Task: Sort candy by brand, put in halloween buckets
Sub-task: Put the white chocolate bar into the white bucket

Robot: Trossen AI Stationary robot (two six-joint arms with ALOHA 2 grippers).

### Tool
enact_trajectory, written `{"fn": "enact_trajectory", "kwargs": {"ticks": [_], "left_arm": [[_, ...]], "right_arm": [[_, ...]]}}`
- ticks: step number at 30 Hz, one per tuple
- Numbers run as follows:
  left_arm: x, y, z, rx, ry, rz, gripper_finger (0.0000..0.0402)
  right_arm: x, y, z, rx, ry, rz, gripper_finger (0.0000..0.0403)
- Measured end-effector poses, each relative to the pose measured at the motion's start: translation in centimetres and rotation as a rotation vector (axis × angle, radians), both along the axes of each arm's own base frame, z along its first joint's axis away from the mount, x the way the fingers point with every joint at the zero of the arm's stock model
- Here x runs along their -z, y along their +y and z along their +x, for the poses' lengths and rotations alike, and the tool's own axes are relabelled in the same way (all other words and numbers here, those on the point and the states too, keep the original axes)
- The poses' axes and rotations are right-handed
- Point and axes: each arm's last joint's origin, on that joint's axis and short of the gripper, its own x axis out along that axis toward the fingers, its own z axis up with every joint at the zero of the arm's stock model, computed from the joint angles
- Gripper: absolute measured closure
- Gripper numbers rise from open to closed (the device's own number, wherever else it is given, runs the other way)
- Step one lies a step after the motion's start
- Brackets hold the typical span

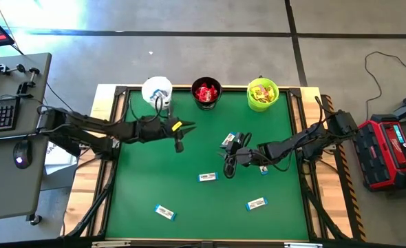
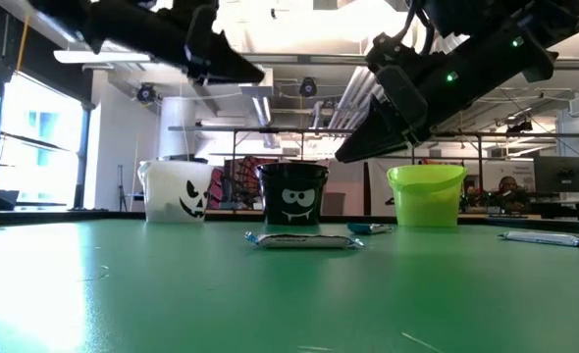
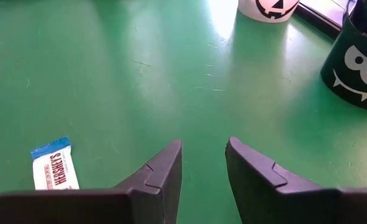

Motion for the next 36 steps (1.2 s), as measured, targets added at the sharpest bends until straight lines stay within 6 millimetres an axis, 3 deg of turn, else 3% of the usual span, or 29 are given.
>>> {"fn": "enact_trajectory", "kwargs": {"ticks": [13, 19, 28, 31, 36], "left_arm": [[3.7, -1.7, -1.8, 0.055, 0.009, -0.043, 0.0355], [3.7, -2.2, -1.8, 0.075, 0.000, -0.050, 0.0355], [3.6, -2.2, -1.8, 0.075, -0.004, -0.040, 0.0355], [3.6, -2.2, -1.8, 0.077, -0.001, -0.040, 0.0355], [3.7, -2.2, -1.8, 0.077, 0.001, -0.040, 0.0355]], "right_arm": [[0.8, -0.4, -1.2, 0.124, 0.123, -0.055, 0.0288], [-0.3, 0.1, -3.2, 0.191, 0.268, 0.053, 0.0288], [-0.9, 2.0, -6.0, 0.117, 0.457, 0.324, 0.0286], [-0.7, 2.9, -6.8, 0.117, 0.509, 0.367, 0.0267], [-0.4, 3.8, -8.2, 0.245, 0.565, 0.426, 0.0191]]}}
